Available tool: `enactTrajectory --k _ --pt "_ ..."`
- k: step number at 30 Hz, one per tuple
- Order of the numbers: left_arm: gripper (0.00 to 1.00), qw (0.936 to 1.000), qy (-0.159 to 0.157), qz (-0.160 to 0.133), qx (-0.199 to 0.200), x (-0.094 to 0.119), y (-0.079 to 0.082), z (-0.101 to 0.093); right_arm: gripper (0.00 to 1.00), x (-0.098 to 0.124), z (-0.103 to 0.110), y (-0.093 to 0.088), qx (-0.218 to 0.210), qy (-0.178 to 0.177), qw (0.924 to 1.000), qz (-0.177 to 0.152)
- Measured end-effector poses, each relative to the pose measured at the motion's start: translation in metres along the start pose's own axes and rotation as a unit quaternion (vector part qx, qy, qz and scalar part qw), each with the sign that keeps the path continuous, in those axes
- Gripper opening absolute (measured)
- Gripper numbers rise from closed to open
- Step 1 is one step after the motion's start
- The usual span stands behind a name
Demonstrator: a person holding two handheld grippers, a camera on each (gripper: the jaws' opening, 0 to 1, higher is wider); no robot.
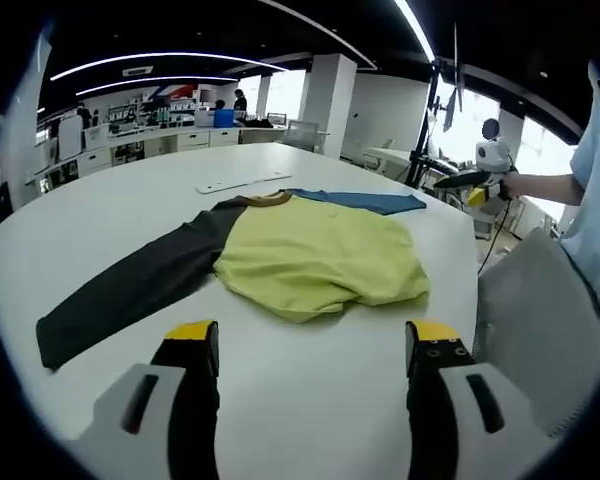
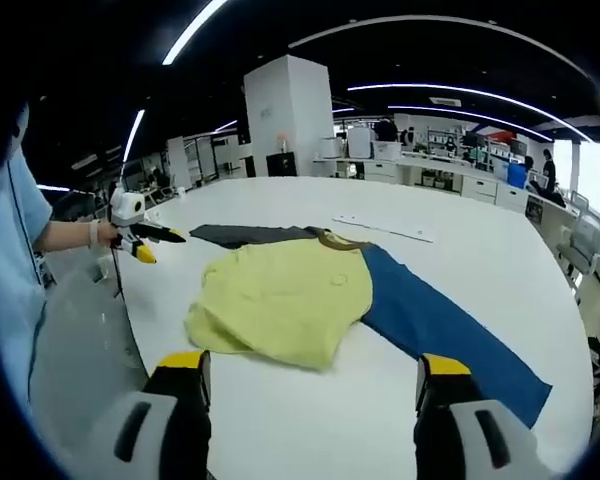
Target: Fold the garment on the visible template until the final outline fits inside the template.
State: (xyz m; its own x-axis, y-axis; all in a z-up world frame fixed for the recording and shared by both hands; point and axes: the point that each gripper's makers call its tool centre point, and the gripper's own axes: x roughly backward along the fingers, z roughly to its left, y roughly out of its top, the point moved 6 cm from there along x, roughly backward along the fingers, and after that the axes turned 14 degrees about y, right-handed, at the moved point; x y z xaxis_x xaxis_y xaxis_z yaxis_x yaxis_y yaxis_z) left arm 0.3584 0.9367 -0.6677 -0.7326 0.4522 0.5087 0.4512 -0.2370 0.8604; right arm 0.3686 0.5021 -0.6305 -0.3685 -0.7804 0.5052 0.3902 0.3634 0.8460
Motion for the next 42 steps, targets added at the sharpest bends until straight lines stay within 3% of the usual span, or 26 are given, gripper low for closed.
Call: enactTrajectory --k 7,10,23,32,37,39,42 --pt "0.7 0.9999 -0.013 -0.001 -0.008 -0.003 -0.001 -0.013 0.72 -0.034 0.022 0.012 0.026 0.045 0.9987 -0.004" --pt "0.69 0.9998 -0.017 -0.003 -0.003 -0.003 -0.003 -0.018 0.69 -0.05 0.031 0.016 0.054 0.071 0.996 0.01" --pt "0.68 0.9998 -0.015 0.0 -0.01 0.005 -0.011 -0.03 0.65 -0.098 0.06 0.028 0.088 0.141 0.986 0.015" --pt "0.67 0.9999 -0.008 -0.003 -0.01 0.015 -0.012 -0.032 0.6 -0.124 0.067 0.025 0.125 0.166 0.9772 0.043" --pt "0.68 1.0 -0.003 -0.008 0.0 0.017 -0.012 -0.033 0.47 -0.139 0.074 0.025 0.135 0.167 0.9759 0.043" --pt "0.68 0.9999 -0.002 -0.009 0.002 0.019 -0.012 -0.034 0.37 -0.144 0.074 0.026 0.161 0.153 0.9743 0.04" --pt "0.68 0.9999 -0.001 -0.011 0.008 0.021 -0.011 -0.035 0.33 -0.152 0.077 0.023 0.148 0.16 0.975 0.043"
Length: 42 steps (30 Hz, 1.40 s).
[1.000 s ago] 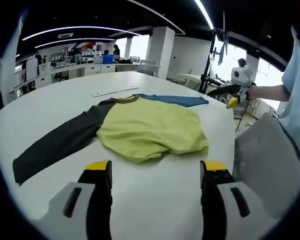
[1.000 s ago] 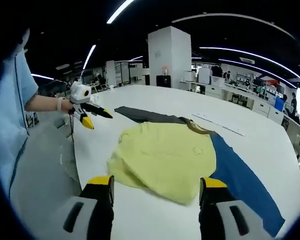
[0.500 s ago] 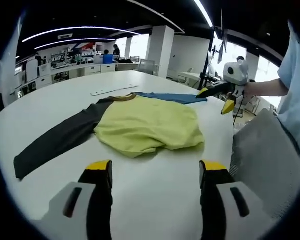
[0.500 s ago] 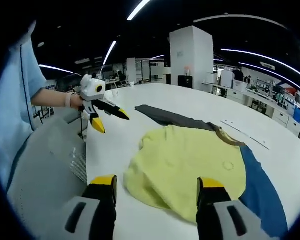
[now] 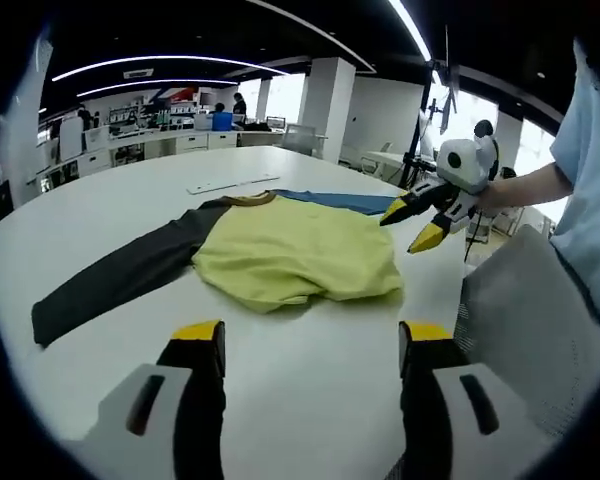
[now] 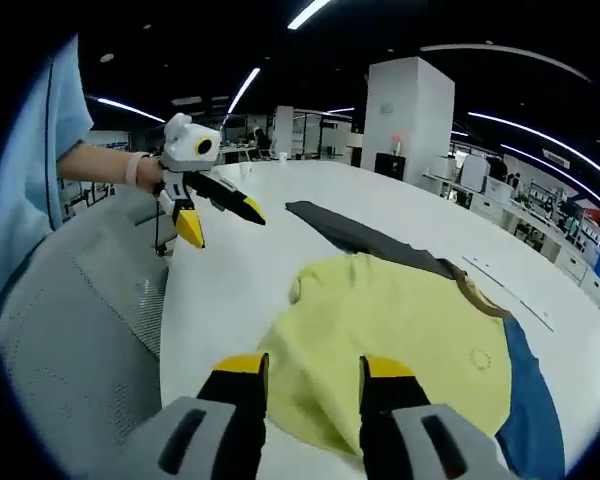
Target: Fold the garment on the visible template until the final outline fits inside the template.
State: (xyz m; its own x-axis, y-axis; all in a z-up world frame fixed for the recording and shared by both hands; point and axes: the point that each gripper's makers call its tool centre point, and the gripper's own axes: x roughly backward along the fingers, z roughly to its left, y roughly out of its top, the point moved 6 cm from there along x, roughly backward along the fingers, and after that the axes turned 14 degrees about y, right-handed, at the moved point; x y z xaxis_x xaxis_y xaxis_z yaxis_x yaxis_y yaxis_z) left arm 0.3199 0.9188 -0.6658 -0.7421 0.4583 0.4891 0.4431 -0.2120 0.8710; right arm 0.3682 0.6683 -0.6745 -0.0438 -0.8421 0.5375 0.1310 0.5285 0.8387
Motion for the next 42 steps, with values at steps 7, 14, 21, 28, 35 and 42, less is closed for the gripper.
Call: enactTrajectory --k 7,14,21,28,35,42 --pt "0.67 0.9999 0.007 -0.004 0.01 0.005 -0.001 0.002 0.24 -0.016 0.003 -0.012 0.026 0.02 0.9984 0.047" --pt "0.67 0.9997 0.008 -0.006 0.02 0.007 -0.003 0.001 0.18 -0.024 0.002 -0.017 0.024 0.023 0.9974 0.064" --pt "0.66 0.9997 0.006 -0.006 0.024 0.007 -0.004 0.0 0.0 -0.023 -0.001 -0.016 0.016 0.014 0.9978 0.063" --pt "0.65 0.9995 0.005 -0.007 0.031 0.005 -0.004 0.0 0.0 -0.013 -0.013 0.006 0.021 0.005 0.9986 0.049" --pt "0.65 0.9993 0.0 -0.006 0.037 0.001 -0.005 -0.002 0.0 -0.011 -0.04 0.034 0.013 -0.004 0.9994 0.031" --pt "0.64 0.9991 -0.001 -0.003 0.041 -0.001 -0.009 -0.001 0.0 -0.012 -0.078 0.062 -0.004 -0.019 0.9998 0.011"
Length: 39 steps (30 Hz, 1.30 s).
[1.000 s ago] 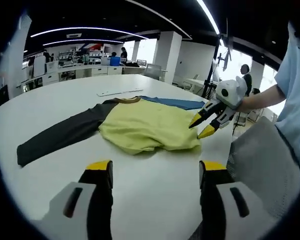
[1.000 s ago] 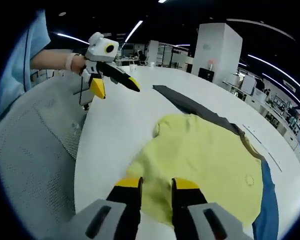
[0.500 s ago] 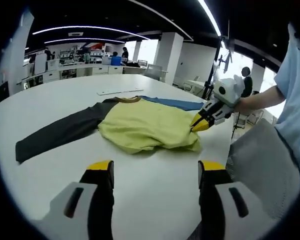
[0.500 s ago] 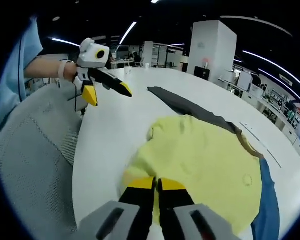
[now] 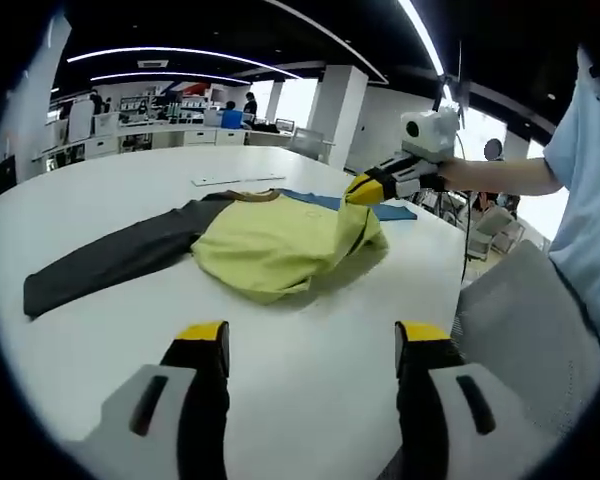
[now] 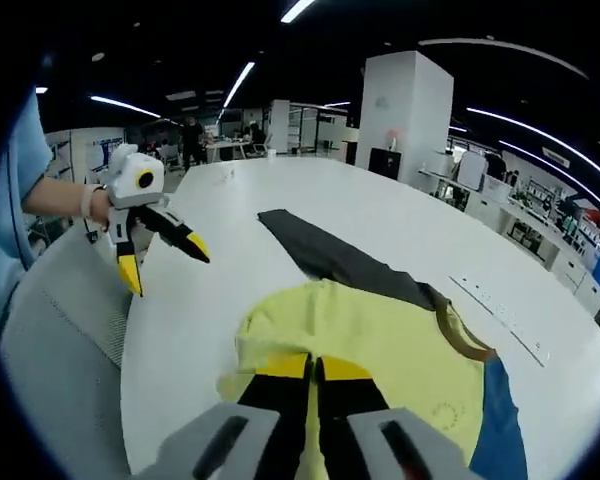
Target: Fold the garment on the visible template until the final outline fits inside the template.
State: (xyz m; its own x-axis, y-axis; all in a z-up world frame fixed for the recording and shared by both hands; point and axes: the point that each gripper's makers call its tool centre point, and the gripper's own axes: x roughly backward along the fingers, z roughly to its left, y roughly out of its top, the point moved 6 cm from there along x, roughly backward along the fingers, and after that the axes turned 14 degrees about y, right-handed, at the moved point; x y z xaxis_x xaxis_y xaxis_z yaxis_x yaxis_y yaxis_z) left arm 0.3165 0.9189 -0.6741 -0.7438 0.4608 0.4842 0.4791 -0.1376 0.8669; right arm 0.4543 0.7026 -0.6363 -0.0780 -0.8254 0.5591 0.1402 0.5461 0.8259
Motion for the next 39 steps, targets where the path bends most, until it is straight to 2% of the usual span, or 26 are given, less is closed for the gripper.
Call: enactTrajectory --k 7,17,22,28,39 --pt "0.64 1.0 0.005 0.001 0.008 0.001 -0.003 0.004 0.0 -0.003 -0.03 0.012 -0.021 -0.004 0.9997 -0.005" --pt "0.63 0.9998 0.006 0.009 0.017 -0.003 -0.007 0.005 0.0 -0.01 -0.075 0.014 -0.047 -0.027 0.9985 0.005" --pt "0.63 0.9997 0.006 0.013 0.019 -0.007 -0.008 0.006 0.0 -0.02 -0.098 0.006 -0.073 -0.035 0.9967 0.012" --pt "0.62 0.9997 0.004 0.017 0.02 -0.012 -0.009 0.006 0.0 -0.033 -0.115 -0.008 -0.094 -0.041 0.9943 0.03" --pt "0.6 0.9995 0.0 0.018 0.027 -0.022 -0.007 0.006 0.0 -0.05 -0.127 -0.022 -0.109 -0.044 0.992 0.046"
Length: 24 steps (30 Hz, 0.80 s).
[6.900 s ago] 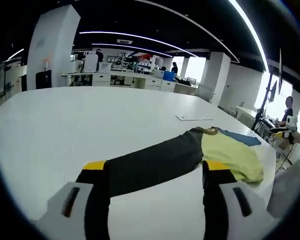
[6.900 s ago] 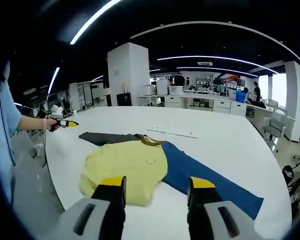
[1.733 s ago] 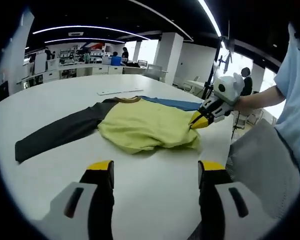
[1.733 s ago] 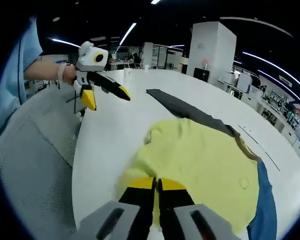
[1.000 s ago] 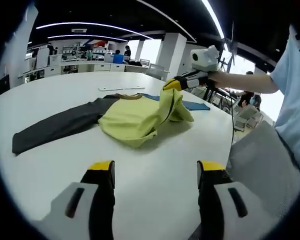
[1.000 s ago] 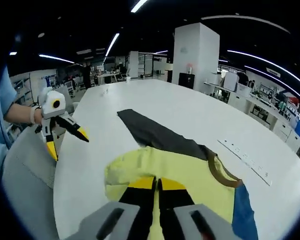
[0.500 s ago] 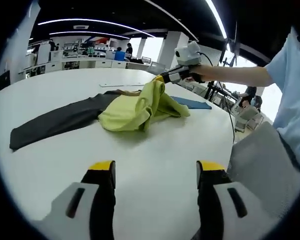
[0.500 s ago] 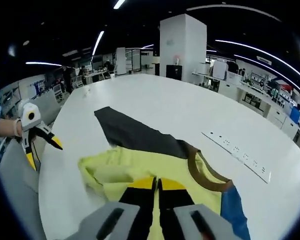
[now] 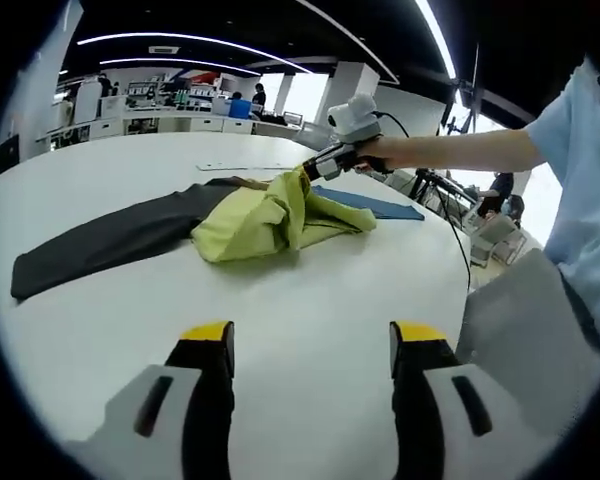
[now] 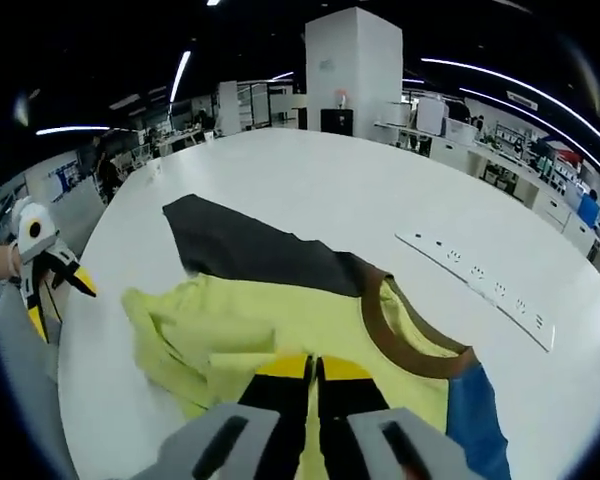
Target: Fold the garment on the visible template until the final outline fits inside the template.
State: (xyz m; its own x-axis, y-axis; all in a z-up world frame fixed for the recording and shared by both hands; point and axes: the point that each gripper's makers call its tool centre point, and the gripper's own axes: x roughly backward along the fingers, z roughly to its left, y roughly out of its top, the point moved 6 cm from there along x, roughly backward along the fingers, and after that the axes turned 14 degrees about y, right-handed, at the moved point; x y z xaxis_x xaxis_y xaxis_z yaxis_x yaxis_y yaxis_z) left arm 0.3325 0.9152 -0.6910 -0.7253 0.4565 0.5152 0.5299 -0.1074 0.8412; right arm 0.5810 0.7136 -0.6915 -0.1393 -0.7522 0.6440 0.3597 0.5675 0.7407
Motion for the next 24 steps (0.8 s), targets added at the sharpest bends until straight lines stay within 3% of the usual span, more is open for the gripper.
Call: enactTrajectory --k 11,20,24 --pt "0.53 0.9997 -0.006 -0.013 0.02 -0.013 0.01 -0.007 0.0 -0.011 -0.008 -0.007 -0.007 -0.004 0.9999 0.014" --pt "0.51 0.9996 -0.01 -0.017 0.021 -0.027 0.018 -0.014 0.0 -0.003 -0.006 -0.006 -0.019 -0.001 0.9998 0.002" --pt "0.5 0.9996 -0.01 -0.017 0.02 -0.032 0.021 -0.018 0.08 0.004 -0.005 -0.005 -0.022 -0.003 0.9997 -0.012"
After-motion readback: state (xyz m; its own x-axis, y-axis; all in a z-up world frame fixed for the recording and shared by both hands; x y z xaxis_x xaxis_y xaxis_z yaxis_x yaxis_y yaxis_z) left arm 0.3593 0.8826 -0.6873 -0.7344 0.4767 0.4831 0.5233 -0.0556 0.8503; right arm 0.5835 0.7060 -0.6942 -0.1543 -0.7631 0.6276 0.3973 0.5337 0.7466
